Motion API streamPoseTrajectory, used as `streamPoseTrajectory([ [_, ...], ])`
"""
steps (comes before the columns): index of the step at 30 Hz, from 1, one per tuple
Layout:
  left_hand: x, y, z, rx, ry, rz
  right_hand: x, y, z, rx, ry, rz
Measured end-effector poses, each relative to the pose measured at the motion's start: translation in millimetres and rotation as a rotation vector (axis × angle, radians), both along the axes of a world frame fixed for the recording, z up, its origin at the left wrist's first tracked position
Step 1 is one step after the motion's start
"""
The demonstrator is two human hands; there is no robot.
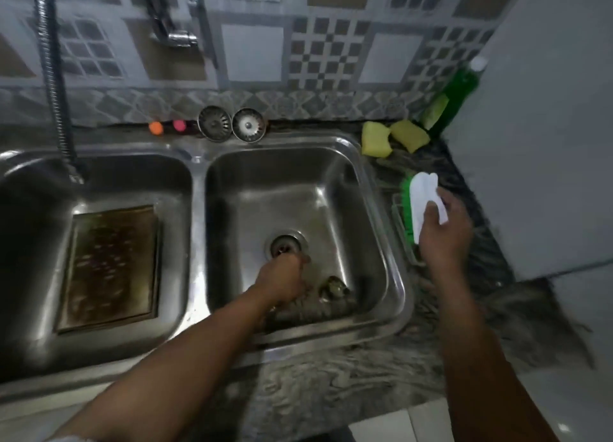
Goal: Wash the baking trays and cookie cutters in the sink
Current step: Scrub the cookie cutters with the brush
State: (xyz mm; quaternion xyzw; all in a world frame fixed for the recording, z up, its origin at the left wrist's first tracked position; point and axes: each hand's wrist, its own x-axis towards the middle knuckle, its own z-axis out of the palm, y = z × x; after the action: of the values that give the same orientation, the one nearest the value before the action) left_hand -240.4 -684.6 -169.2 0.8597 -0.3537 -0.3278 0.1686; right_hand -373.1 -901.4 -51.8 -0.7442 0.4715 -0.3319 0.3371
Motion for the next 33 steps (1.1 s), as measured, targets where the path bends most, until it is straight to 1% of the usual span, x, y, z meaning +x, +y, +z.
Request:
streamPoseTrajectory([
  [4,-25,-60,-20,0.027,-0.025,0.003,-17,-68,-12,0.028,0.148,0.104],
  [8,-43,-97,-40,0.073,-0.008,0.028,-23,-93,-34,0.078,0.257,0.212],
  [11,-52,-114,-54,0.107,0.039,0.064,-27,-98,-49,0.139,0.271,0.288],
  [15,-54,-121,-65,0.164,0.089,0.049,-31,-106,-59,0.101,0.274,0.316],
  [17,-55,-122,-67,0.219,0.071,0.032,-34,-107,-59,0.108,0.266,0.325],
  [20,-59,-121,-74,0.225,0.034,0.016,-37,-112,-56,0.144,0.27,0.329],
  [23,-60,-117,-71,0.221,0.007,0.014,-40,-113,-47,0.18,0.177,0.263],
  [24,-56,-116,-65,0.193,0.01,0.037,-38,-113,-41,0.177,0.129,0.228],
  [25,-48,-114,-59,0.117,0.05,0.091,-33,-113,-36,0.171,0.073,0.2],
  [27,-33,-107,-55,-0.117,0.173,0.254,-19,-110,-28,0.147,-0.028,0.197],
  [28,-28,-102,-52,-0.204,0.25,0.339,-10,-107,-24,0.127,-0.052,0.222],
  [29,-23,-95,-52,-0.244,0.31,0.404,-1,-103,-22,0.113,-0.061,0.255],
  [30,-19,-89,-49,-0.253,0.332,0.435,9,-97,-21,0.111,-0.061,0.289],
  [33,-9,-79,-53,-0.217,0.272,0.456,33,-74,-21,0.093,-0.096,0.361],
])
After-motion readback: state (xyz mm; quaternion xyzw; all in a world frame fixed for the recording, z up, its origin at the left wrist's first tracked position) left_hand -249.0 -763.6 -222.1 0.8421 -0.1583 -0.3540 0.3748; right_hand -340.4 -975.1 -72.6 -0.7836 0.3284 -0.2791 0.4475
